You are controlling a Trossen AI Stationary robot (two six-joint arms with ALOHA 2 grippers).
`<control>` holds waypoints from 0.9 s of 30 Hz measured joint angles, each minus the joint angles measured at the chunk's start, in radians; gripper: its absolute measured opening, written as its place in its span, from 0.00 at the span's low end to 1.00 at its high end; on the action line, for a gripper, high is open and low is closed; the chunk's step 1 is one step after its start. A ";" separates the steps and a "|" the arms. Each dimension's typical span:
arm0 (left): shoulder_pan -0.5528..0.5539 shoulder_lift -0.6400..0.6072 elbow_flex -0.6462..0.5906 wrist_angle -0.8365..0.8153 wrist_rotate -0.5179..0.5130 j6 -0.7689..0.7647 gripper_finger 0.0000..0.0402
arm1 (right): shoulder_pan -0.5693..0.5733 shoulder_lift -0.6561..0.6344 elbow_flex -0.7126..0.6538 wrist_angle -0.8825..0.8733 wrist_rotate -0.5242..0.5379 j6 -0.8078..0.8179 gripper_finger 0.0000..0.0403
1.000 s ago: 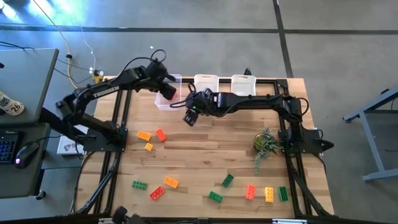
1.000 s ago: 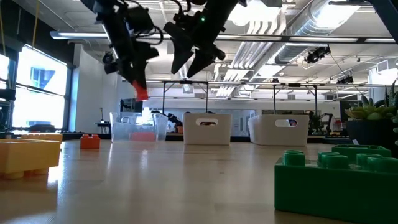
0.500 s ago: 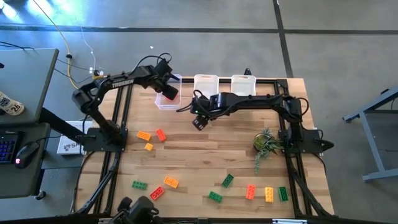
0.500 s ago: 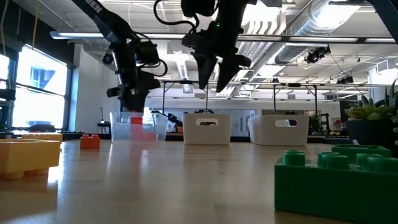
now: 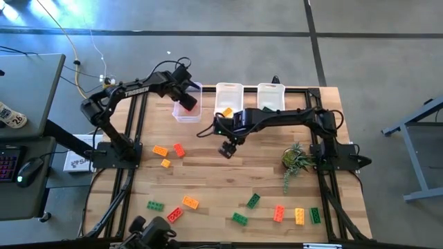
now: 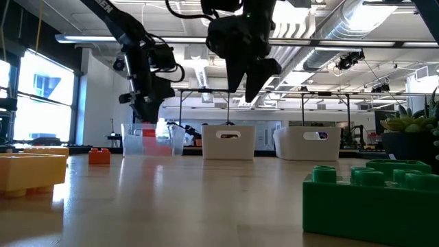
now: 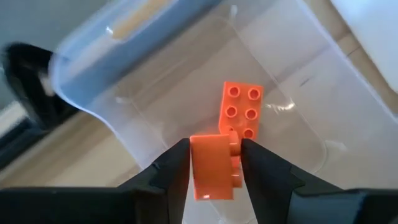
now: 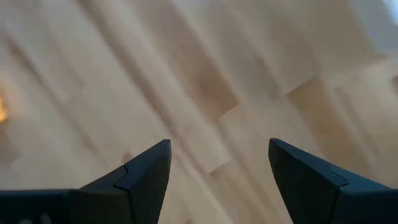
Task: Sort & place blocks by color
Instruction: Put the orange game piece into the transparent bin, then put the green game piece into the right white bin
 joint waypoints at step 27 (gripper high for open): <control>-0.386 -0.219 0.186 -0.247 0.067 -0.269 0.33 | 0.308 0.000 -0.024 -0.023 -0.142 -0.524 0.64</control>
